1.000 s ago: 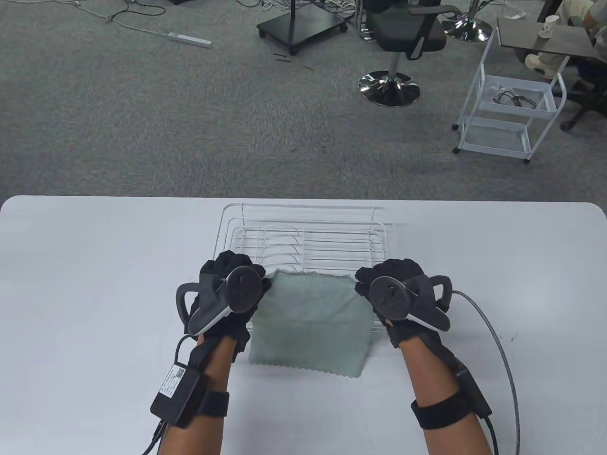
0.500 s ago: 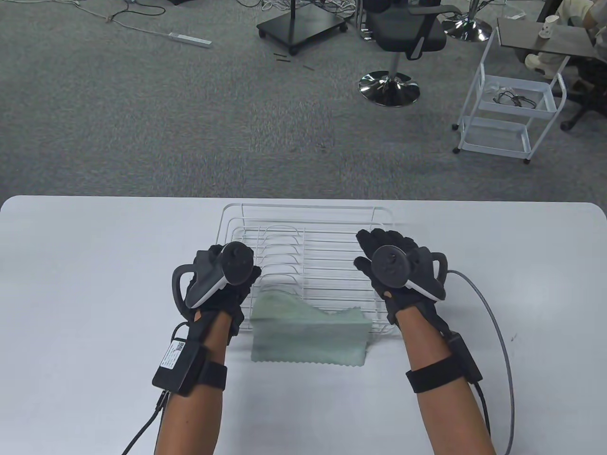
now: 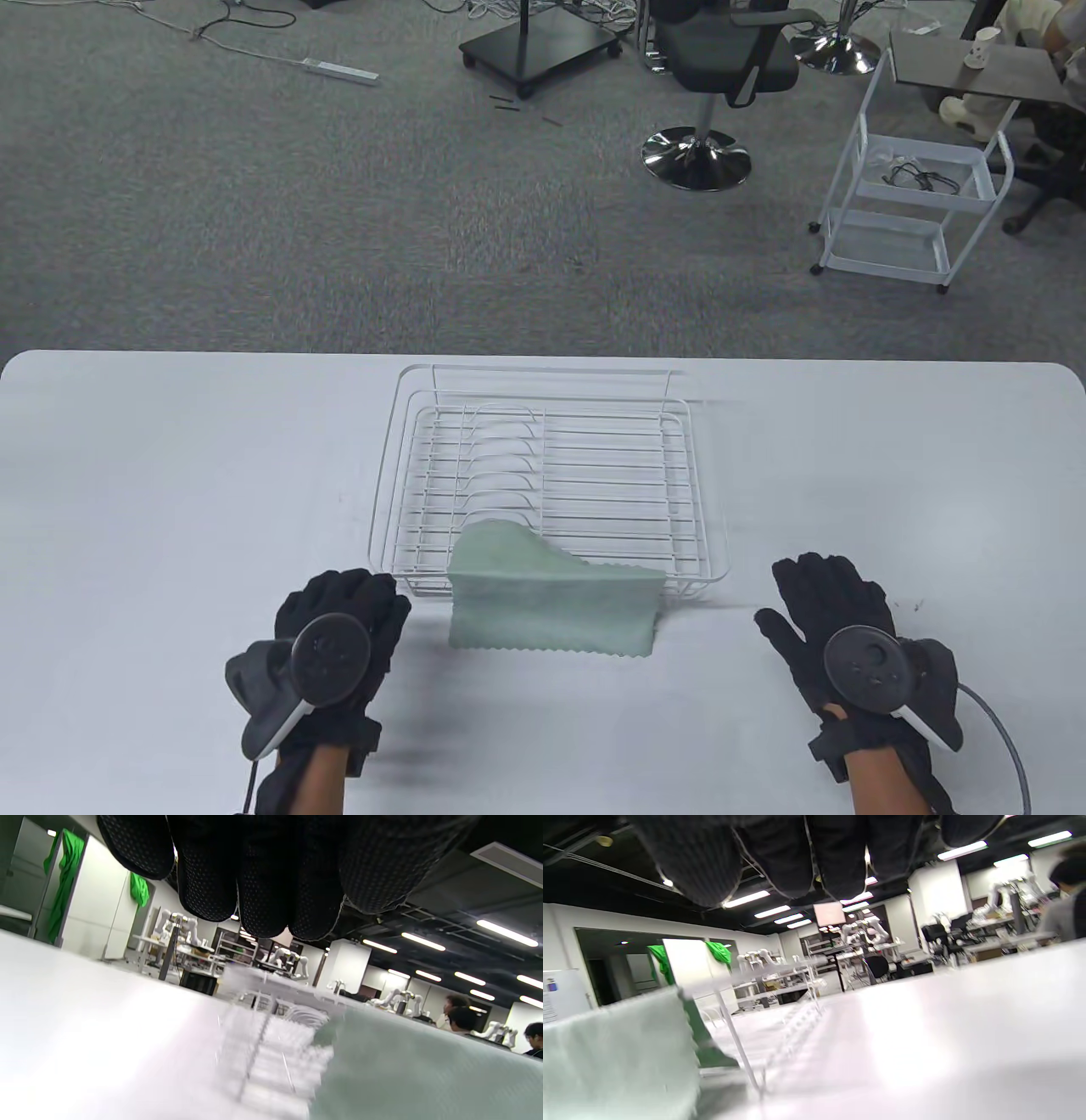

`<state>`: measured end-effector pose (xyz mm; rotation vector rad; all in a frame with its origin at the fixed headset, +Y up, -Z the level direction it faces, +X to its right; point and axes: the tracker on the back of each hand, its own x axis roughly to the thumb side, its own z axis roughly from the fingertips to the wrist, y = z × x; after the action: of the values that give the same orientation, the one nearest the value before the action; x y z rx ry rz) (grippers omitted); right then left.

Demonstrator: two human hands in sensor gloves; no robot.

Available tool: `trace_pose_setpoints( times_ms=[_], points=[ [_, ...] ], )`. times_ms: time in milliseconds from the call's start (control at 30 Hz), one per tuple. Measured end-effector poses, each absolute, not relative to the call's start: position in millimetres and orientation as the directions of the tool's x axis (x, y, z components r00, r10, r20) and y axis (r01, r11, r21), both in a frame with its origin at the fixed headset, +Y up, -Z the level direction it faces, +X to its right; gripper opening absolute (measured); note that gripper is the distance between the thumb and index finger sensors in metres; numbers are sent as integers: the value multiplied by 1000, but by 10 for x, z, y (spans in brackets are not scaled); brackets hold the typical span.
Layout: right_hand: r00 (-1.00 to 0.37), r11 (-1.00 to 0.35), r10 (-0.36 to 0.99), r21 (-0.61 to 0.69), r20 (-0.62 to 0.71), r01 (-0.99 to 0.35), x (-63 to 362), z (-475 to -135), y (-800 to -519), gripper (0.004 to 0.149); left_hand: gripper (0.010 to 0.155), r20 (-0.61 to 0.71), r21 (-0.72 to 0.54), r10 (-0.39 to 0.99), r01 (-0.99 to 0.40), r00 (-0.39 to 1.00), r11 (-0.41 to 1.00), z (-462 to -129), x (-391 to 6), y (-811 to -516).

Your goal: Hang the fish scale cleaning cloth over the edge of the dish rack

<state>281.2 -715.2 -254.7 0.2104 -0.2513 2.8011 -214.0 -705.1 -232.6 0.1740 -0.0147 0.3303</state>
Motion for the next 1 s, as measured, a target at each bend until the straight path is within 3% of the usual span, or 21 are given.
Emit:
trace_pose_setpoints(
  times_ms=[33,133,200,267,300,1000],
  points=[
    [-936,-932,305,-146,173,-331,2810,-2543,-7255,62,52,49,160,328,-331,943,930,-2319,-2108,-7166],
    [-949,-958,286,17,136,-287,2820,-2562,-7413,65,62,34,-56,298,-296,954,953,-2373,-2043,-7253],
    [-963,-969,209,-94,167,-227,2829,-2556,-7428,67,68,69,32,246,-248,967,968,-2343,-2008,-7307],
    [-968,-973,226,-16,111,-229,2849,-2571,-7467,70,77,74,-149,236,-223,969,963,-2362,-1984,-7396],
    [-963,-968,249,-9,105,-251,2855,-2574,-7488,71,80,72,-182,242,-226,968,957,-2357,-1982,-7418],
    [-972,-980,200,40,122,-197,2732,-2693,-7630,73,85,95,-144,241,-226,966,963,-2336,-1982,-7404]
  ],
)
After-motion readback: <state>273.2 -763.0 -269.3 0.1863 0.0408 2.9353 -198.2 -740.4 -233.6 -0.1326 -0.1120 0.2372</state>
